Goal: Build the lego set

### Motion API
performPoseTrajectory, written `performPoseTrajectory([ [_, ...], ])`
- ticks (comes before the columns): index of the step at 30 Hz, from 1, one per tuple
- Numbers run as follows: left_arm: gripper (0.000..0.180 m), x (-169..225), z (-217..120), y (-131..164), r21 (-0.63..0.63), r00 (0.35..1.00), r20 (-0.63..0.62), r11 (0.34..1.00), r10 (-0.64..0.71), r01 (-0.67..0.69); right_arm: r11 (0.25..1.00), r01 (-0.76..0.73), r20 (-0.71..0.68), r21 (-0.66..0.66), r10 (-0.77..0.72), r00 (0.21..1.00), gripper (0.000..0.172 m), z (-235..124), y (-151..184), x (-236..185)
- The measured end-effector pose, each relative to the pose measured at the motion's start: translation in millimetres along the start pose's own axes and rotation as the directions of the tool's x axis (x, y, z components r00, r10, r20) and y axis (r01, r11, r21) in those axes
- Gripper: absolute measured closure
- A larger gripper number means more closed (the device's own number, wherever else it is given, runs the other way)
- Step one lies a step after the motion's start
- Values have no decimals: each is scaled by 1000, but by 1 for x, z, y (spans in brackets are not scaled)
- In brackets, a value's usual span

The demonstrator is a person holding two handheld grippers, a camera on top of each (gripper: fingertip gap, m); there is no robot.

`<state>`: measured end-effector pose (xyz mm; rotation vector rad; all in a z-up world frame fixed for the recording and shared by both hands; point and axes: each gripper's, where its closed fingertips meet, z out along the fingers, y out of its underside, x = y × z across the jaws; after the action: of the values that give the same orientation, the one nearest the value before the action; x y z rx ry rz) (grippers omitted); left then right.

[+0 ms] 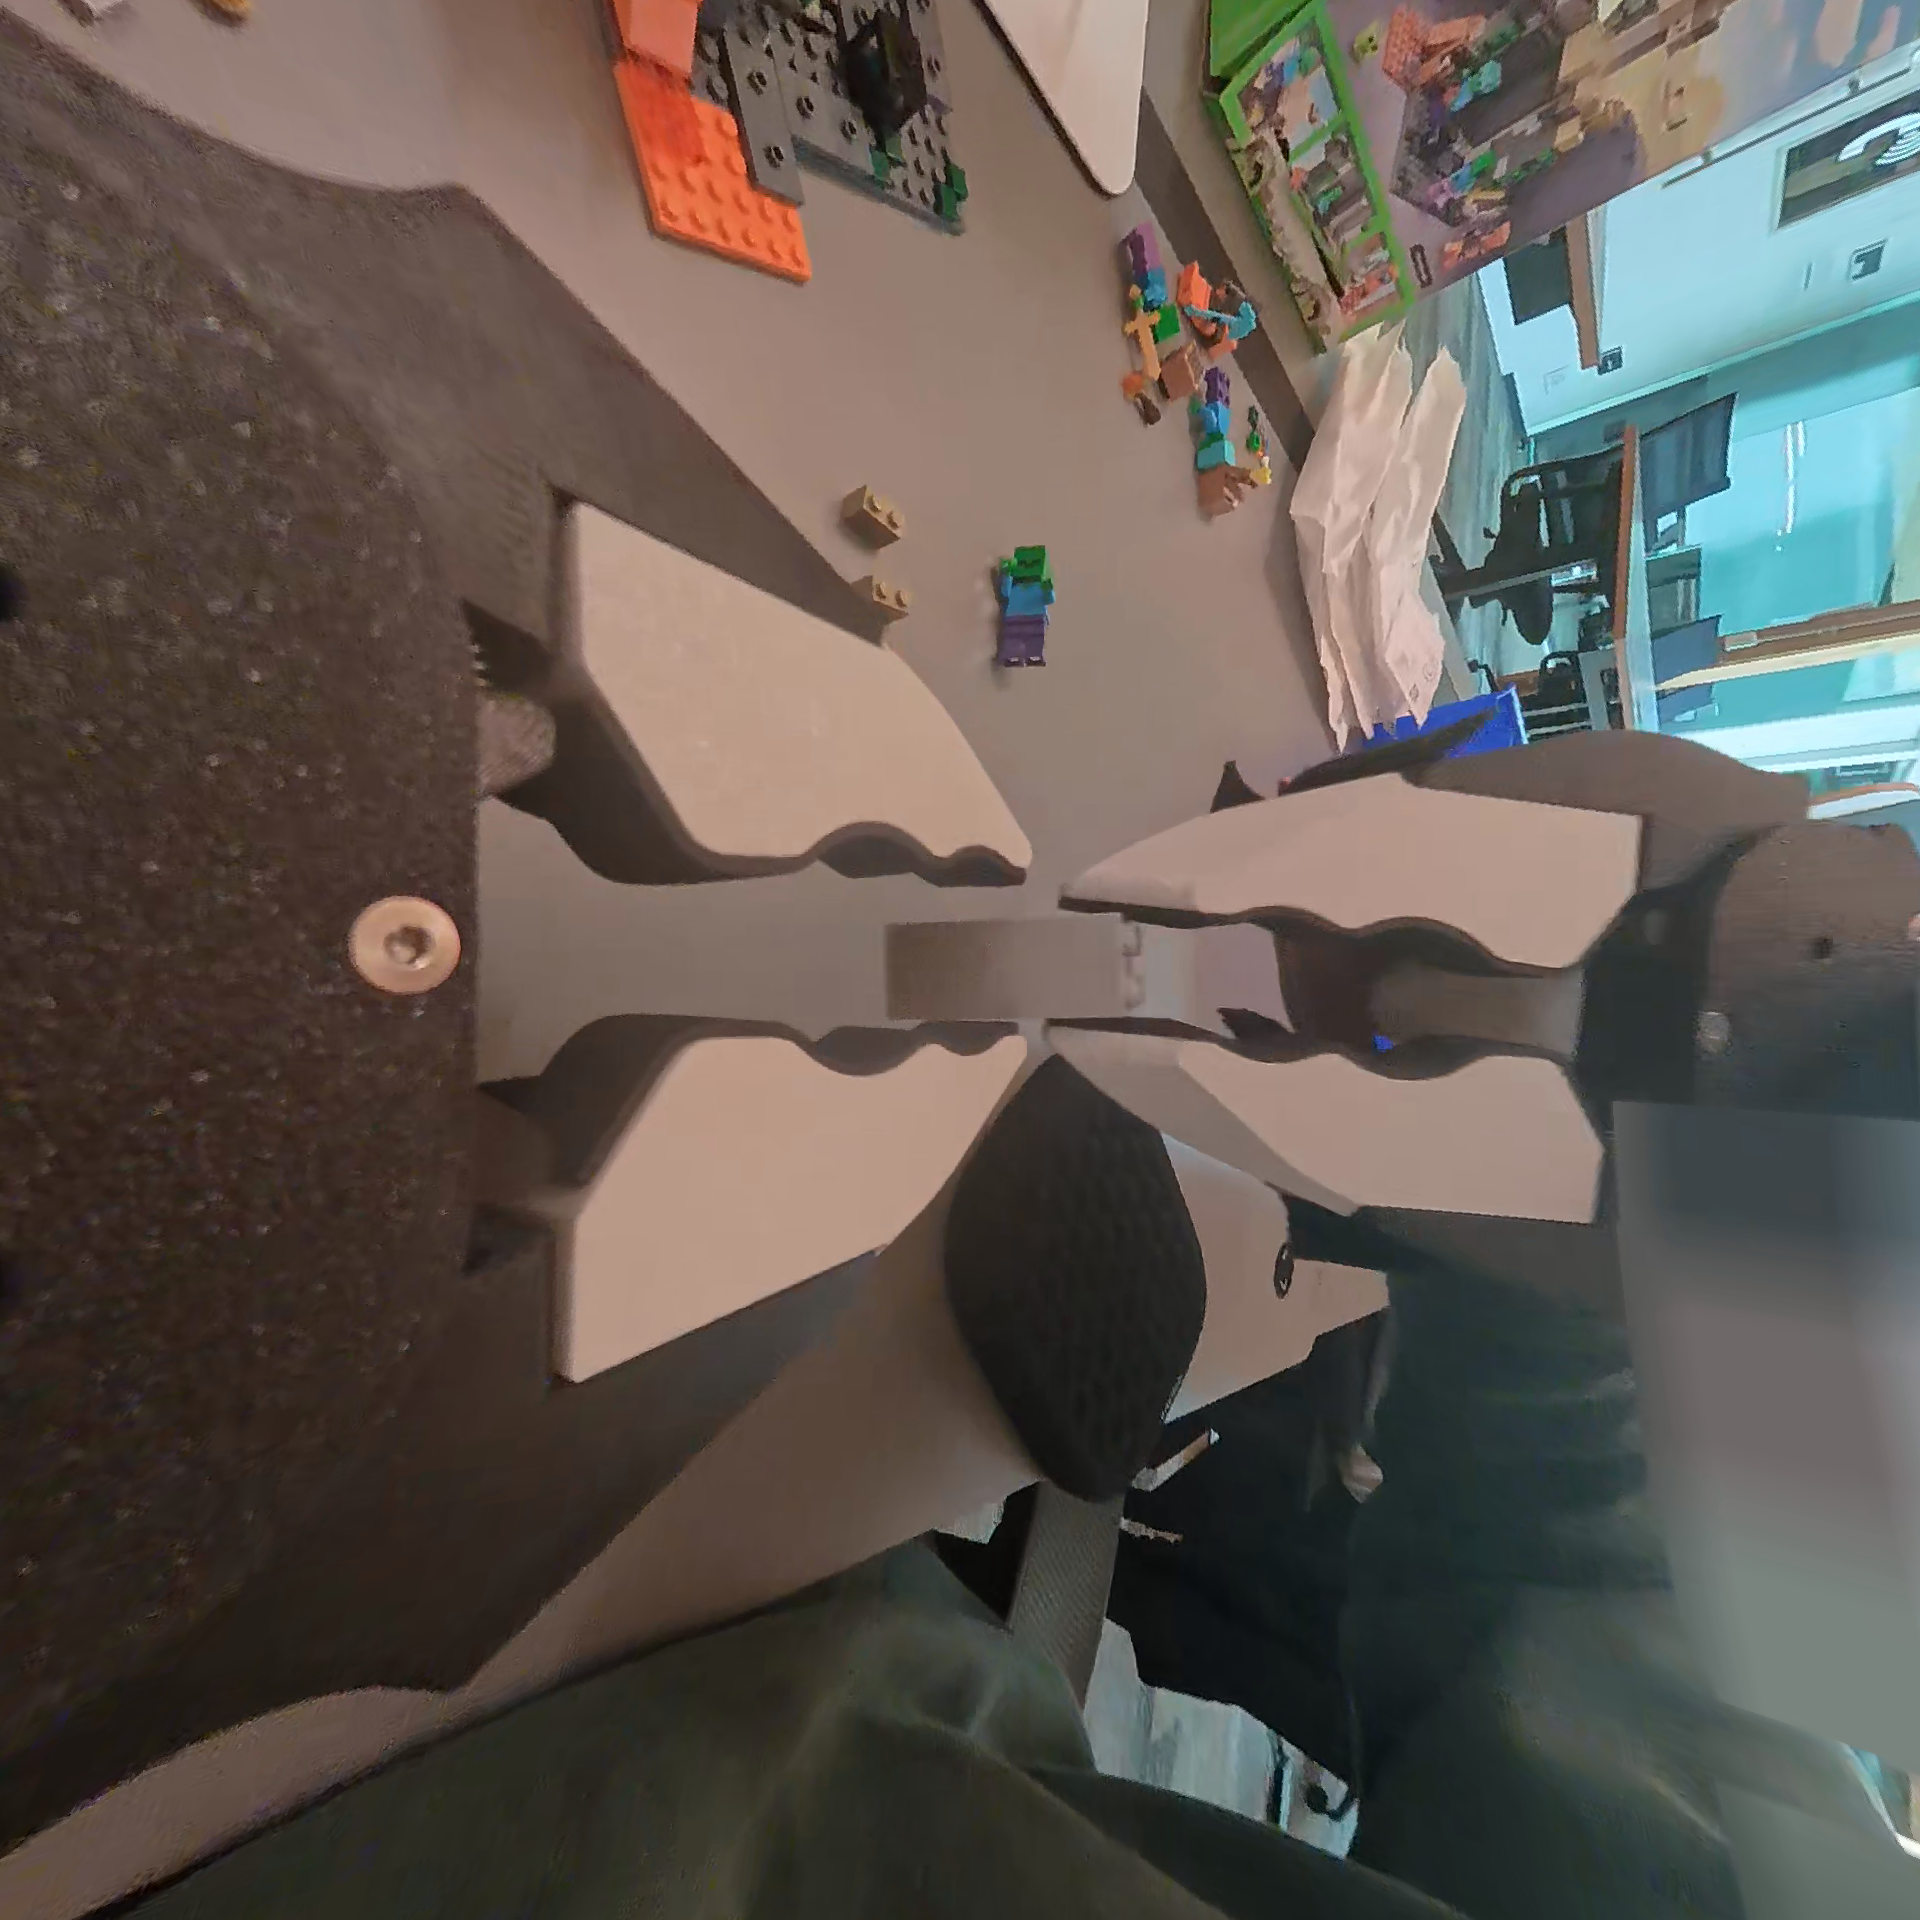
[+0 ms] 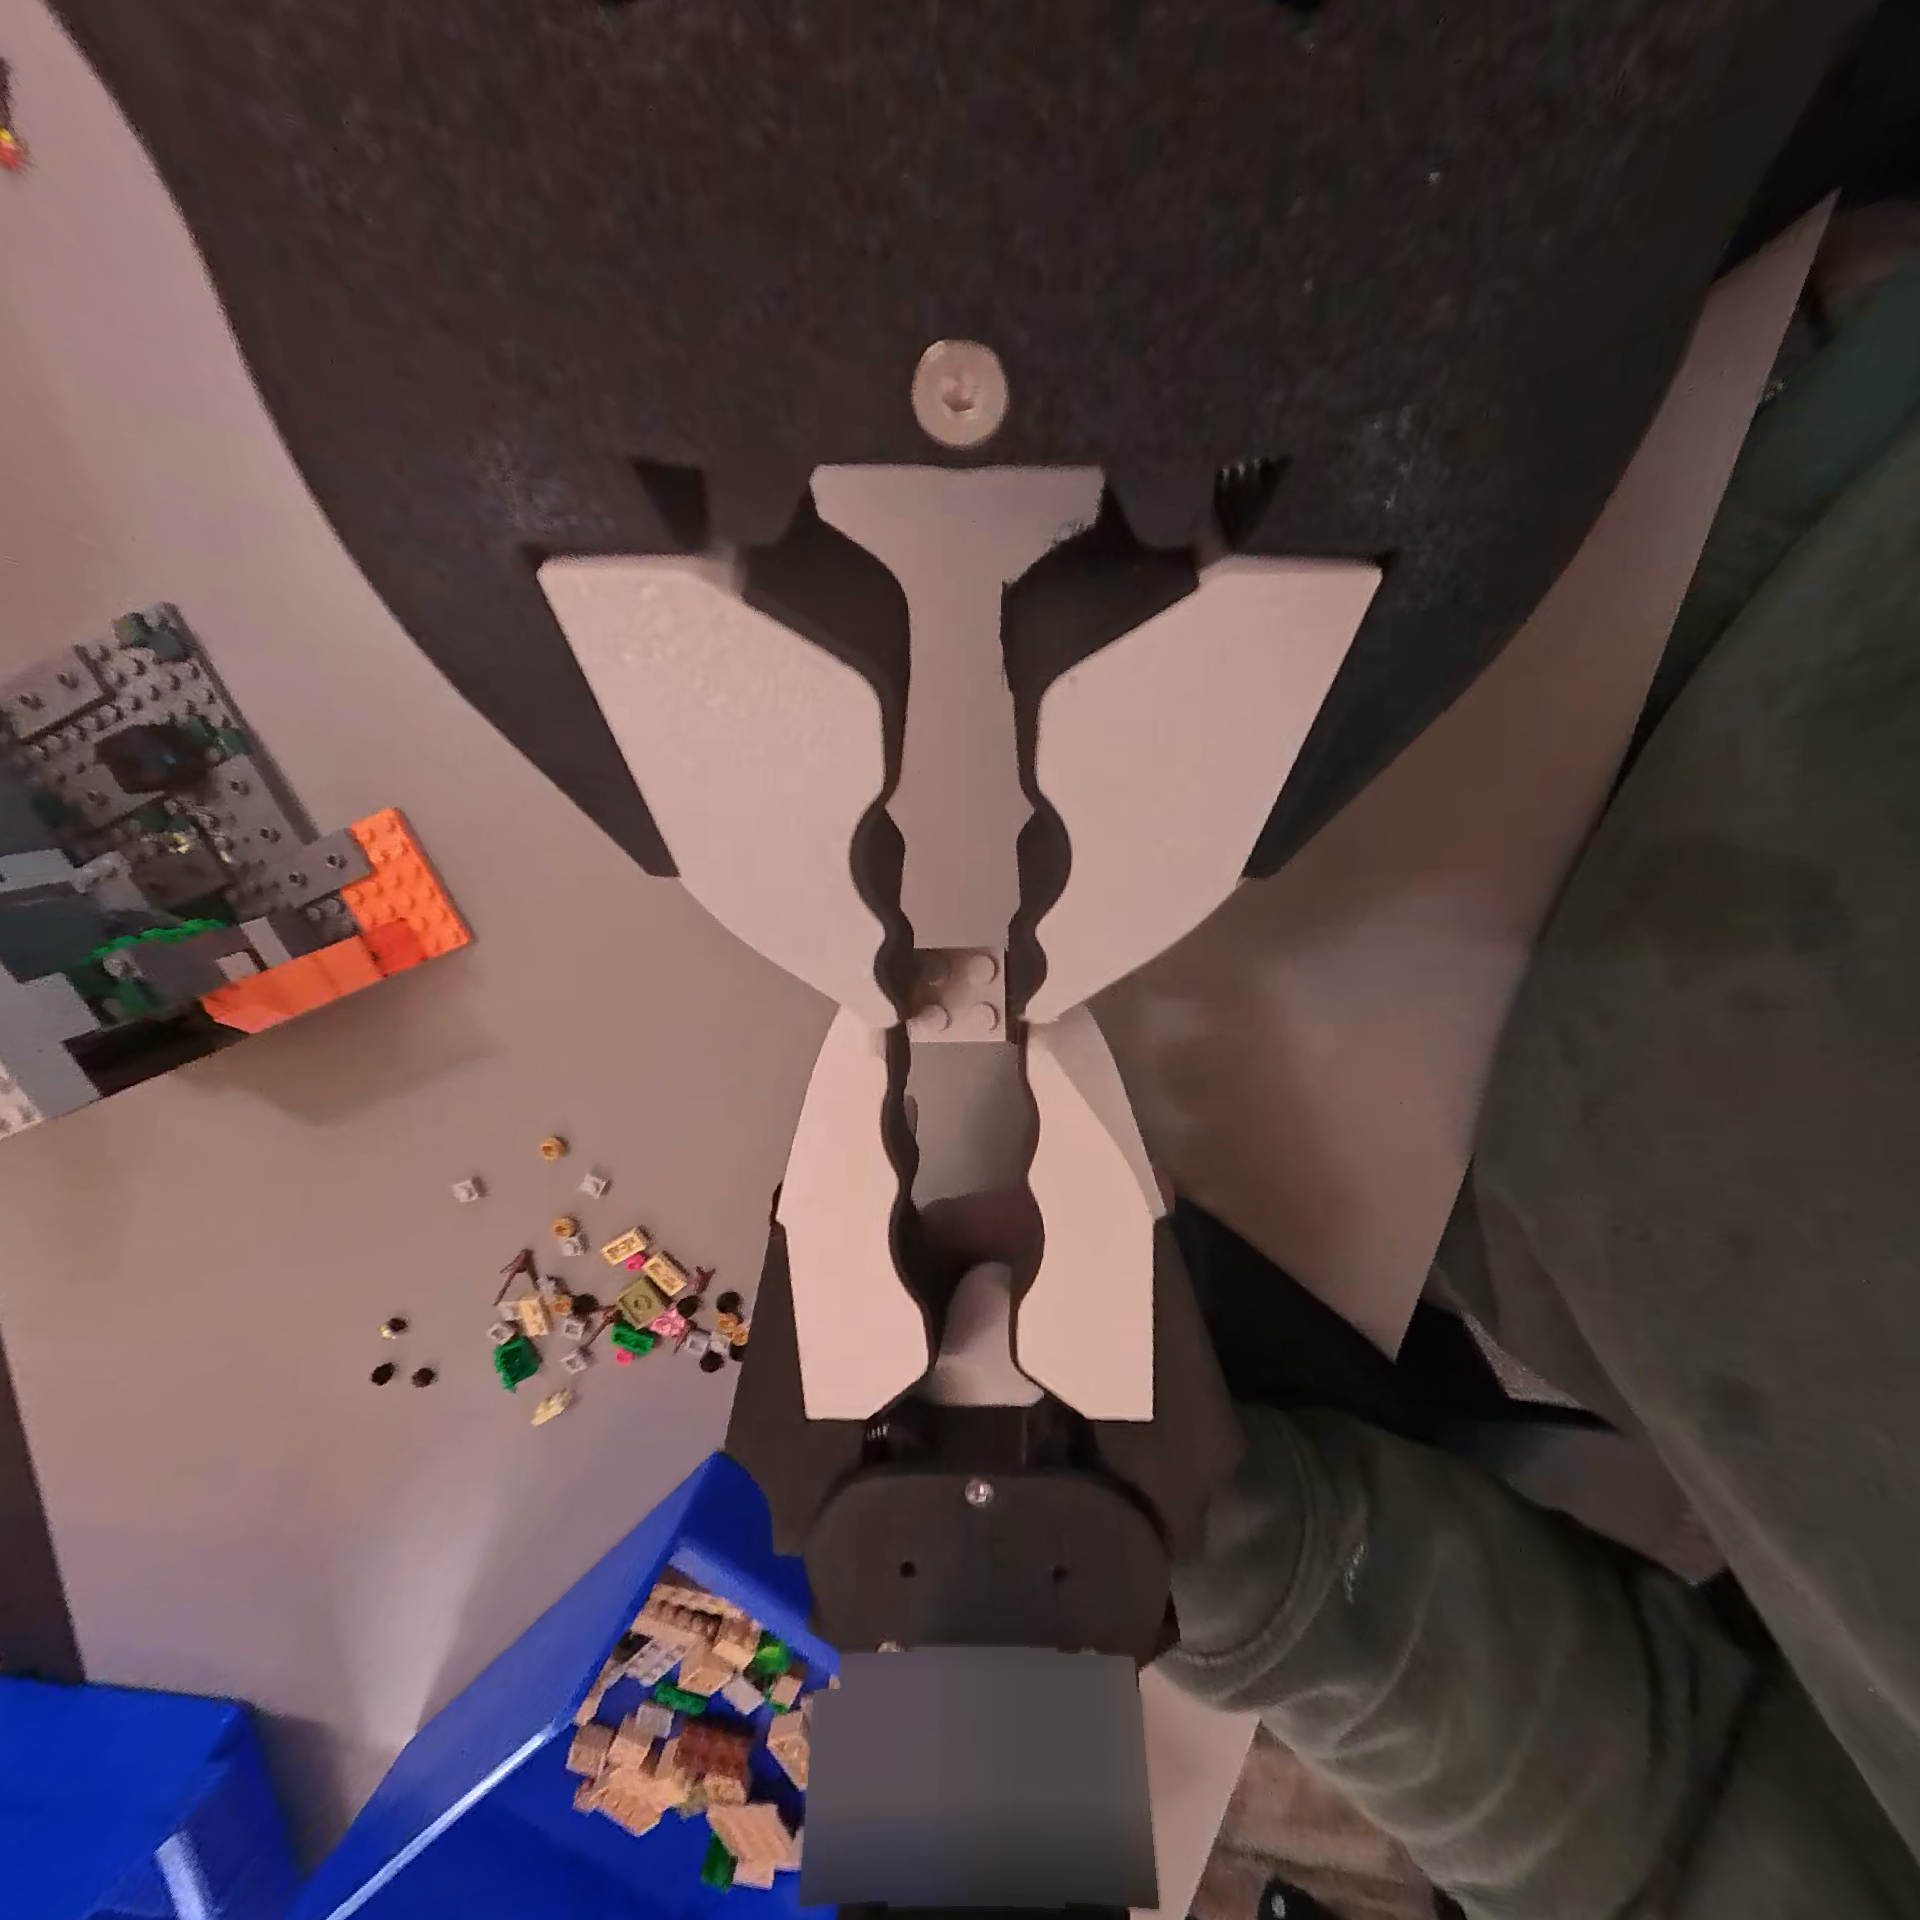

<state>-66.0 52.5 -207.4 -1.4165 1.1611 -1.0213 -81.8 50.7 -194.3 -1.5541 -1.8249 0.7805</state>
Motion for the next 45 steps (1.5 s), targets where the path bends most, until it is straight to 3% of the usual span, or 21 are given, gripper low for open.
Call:
performPoseTrajectory([
  [14, 163, 5, -1, 6, -51, 1000, -18, 998, 22, -23, 997, -62, 1, 49, 63, 998, 148, -6, -1, 1],
  [18, 163, 6, 1, 8, -70, 999, -20, 997, 40, -41, 998, -61, 21, 35, 60, 998, 156, -1, 3, -5],
  [32, 163, 4, 2, 9, -87, 999, 2, 995, 54, -53, 994, -77, 20, 73, 75, 997, 155, -2, 6, -5],
  [34, 163, 1, 0, 13, -105, 998, 14, 993, 56, -55, 998, -55, -33, 39, 56, 998, 152, -12, 15, 11],
  [37, 163, -3, -2, 16, -120, 999, 25, 992, 45, -41, 991, -26, -107, -127, 13, 994, 151, -18, 56, 38],
  [41, 163, -4, 0, 20, -144, 998, 29, 989, 47, -42, 955, -2, -72, -298, -21, 997, 150, 3, 99, 49],
  [45, 163, -4, -1, 20, -139, 999, 25, 990, 36, -32, 921, 52, -44, -385, -75, 996, 150, 20, 114, 57],
])
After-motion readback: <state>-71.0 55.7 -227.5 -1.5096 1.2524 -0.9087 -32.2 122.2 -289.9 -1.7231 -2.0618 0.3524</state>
